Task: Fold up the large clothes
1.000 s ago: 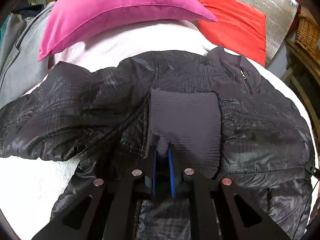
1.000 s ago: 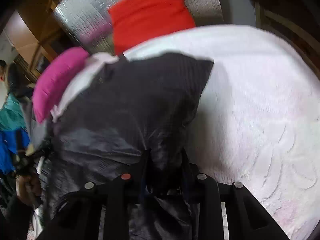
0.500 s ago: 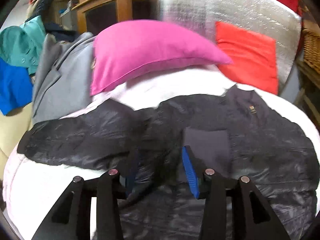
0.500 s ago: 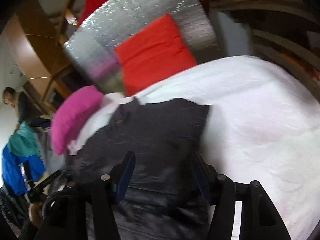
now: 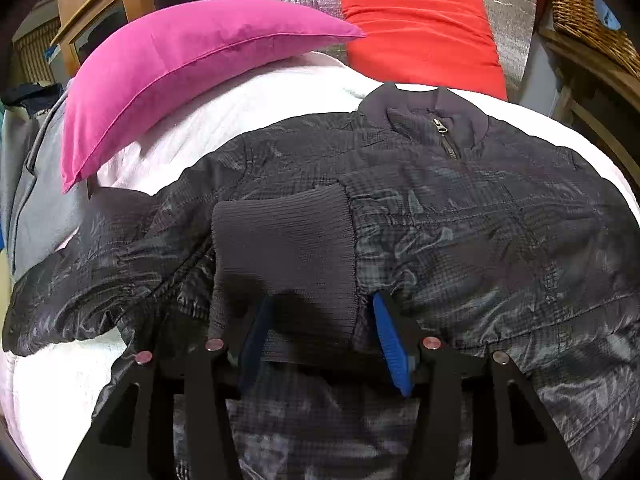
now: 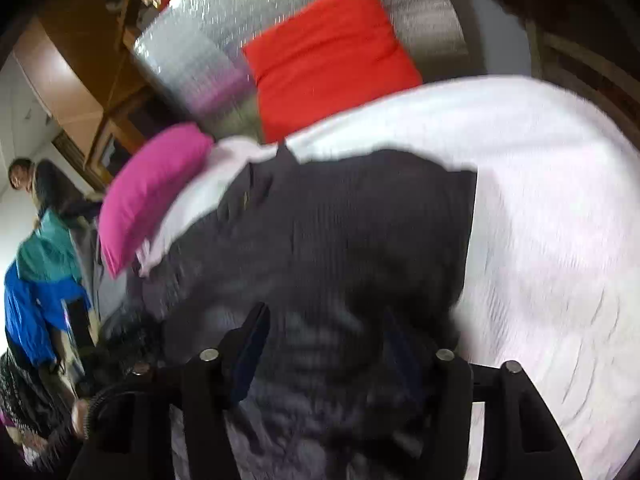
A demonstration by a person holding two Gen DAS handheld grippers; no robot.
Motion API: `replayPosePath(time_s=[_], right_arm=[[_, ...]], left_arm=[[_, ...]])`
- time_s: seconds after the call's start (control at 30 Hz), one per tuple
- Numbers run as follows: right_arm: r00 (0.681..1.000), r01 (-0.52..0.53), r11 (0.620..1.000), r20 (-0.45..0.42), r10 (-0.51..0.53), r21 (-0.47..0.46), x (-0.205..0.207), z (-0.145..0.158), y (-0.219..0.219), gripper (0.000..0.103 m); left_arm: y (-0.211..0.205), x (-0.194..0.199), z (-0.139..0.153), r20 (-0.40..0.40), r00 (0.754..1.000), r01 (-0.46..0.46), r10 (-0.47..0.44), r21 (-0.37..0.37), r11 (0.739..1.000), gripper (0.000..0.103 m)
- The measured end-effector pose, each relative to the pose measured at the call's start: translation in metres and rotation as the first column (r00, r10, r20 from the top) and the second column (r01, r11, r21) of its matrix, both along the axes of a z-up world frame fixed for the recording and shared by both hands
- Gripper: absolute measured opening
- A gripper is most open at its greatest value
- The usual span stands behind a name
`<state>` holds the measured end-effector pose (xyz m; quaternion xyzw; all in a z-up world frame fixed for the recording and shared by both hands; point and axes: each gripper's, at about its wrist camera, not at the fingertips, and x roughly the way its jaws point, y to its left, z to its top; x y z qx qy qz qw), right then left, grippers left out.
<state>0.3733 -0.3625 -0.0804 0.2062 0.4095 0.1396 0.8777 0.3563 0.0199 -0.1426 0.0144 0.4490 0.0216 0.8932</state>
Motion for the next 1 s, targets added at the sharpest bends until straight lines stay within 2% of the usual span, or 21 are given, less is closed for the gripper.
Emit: replayPosePath(time_s=[0.13,0.17,0.23,0.3,0.4,0.43,0.5,0.6,0.7,0.77,0.87,0.93,1.0], right_arm=[[0.996,0.085,0.994,-0.021,-0.083,0.076,0.039,-0.004,-0.016,0.067],[0.994,0.102,0.991,-0.047,-0.099,0.085,0.048,-0.011,-0.018,0.07],[0.981,0.113,0.984,-0.173,-0.089,0.136,0.066,-0.04,-0.022,0.072],[0.984,0.128,0.981,-0.139,-0.108,0.143,0.061,-0.037,-0.022,0.071],[0.994,0.088,0.995,-0.064,-0.085,0.046,0.037,-0.013,-0.01,0.072],[0.998,0.056,0.998,-0.023,-0.057,-0.008,0.021,0.0,0.001,0.072],[0.999,-0.007,0.999,0.034,0.009,-0.052,-0.011,0.016,0.013,0.072],[0.994,-0.064,0.994,0.085,0.071,-0.084,-0.062,0.026,0.034,0.074],[0.99,-0.106,0.993,0.088,0.11,-0.046,-0.104,0.021,0.055,0.077],[0.989,-0.127,0.992,0.077,0.128,-0.021,-0.129,0.011,0.072,0.077],[0.984,-0.16,0.986,0.07,0.163,-0.043,-0.154,-0.002,0.094,0.077],[0.981,-0.178,0.981,0.067,0.183,-0.074,-0.161,-0.008,0.106,0.077],[0.979,-0.183,0.974,0.065,0.193,-0.131,-0.164,-0.015,0.12,0.077]], left_arm=[[0.005,0.001,-0.002,0.0,1.0,-0.006,0.006,-0.004,1.0,0.056],[0.001,0.003,-0.005,-0.001,1.0,-0.003,0.003,0.004,1.0,0.057],[-0.001,0.002,-0.005,-0.002,1.0,0.002,-0.002,0.018,1.0,0.058],[-0.002,0.002,-0.003,-0.004,1.0,0.0,0.0,0.017,1.0,0.058],[0.004,0.0,0.003,0.0,1.0,0.002,-0.002,-0.017,1.0,0.058],[0.007,-0.002,0.007,0.006,1.0,-0.003,0.003,-0.037,0.999,0.058],[0.016,-0.014,0.02,0.032,0.999,-0.017,0.021,-0.101,0.995,0.059],[0.035,-0.041,0.041,0.082,0.996,-0.018,0.032,-0.165,0.986,0.067],[0.072,-0.07,0.057,0.123,0.99,-0.042,0.073,-0.234,0.971,0.074],[0.113,-0.091,0.062,0.131,0.981,-0.097,0.144,-0.315,0.944,0.075],[0.182,-0.12,0.06,0.108,0.952,-0.214,0.288,-0.439,0.873,0.076],[0.234,-0.135,0.052,0.071,0.919,-0.306,0.388,-0.492,0.815,0.077],[0.285,-0.148,0.042,0.03,0.873,-0.397,0.486,-0.533,0.747,0.077]])
